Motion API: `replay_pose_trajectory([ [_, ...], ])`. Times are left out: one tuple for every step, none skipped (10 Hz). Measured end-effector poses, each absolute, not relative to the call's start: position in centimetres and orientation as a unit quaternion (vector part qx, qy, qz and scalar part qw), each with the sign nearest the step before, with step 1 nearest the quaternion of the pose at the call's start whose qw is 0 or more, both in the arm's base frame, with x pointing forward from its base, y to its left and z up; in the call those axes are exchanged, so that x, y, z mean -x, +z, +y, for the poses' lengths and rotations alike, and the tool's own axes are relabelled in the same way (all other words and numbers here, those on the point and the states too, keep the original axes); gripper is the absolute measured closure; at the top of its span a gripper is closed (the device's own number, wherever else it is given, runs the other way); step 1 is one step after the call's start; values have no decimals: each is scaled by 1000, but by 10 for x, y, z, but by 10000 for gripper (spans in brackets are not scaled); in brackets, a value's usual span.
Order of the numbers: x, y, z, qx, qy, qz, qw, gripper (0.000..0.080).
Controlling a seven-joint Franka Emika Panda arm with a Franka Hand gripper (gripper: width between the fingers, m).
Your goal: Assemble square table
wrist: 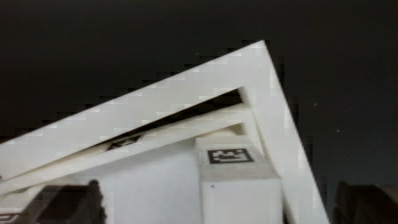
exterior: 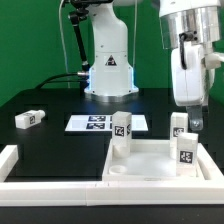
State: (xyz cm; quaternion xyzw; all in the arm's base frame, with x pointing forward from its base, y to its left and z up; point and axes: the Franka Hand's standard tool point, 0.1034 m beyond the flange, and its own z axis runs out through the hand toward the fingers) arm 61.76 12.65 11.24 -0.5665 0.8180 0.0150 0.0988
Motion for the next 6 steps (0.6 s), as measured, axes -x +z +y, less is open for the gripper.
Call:
replay_pose_trajectory([
  [-617, 112, 127, 567, 15, 818, 99, 151],
  [-617, 112, 127, 567, 15, 817, 98, 151],
  [-617, 111, 126, 568, 15, 817, 98, 151],
  [-617, 111, 126, 569, 15, 817, 98, 151],
  [-617, 111, 126, 570, 15, 816, 98, 151],
  [-617, 111, 126, 575, 14, 812, 98, 151],
])
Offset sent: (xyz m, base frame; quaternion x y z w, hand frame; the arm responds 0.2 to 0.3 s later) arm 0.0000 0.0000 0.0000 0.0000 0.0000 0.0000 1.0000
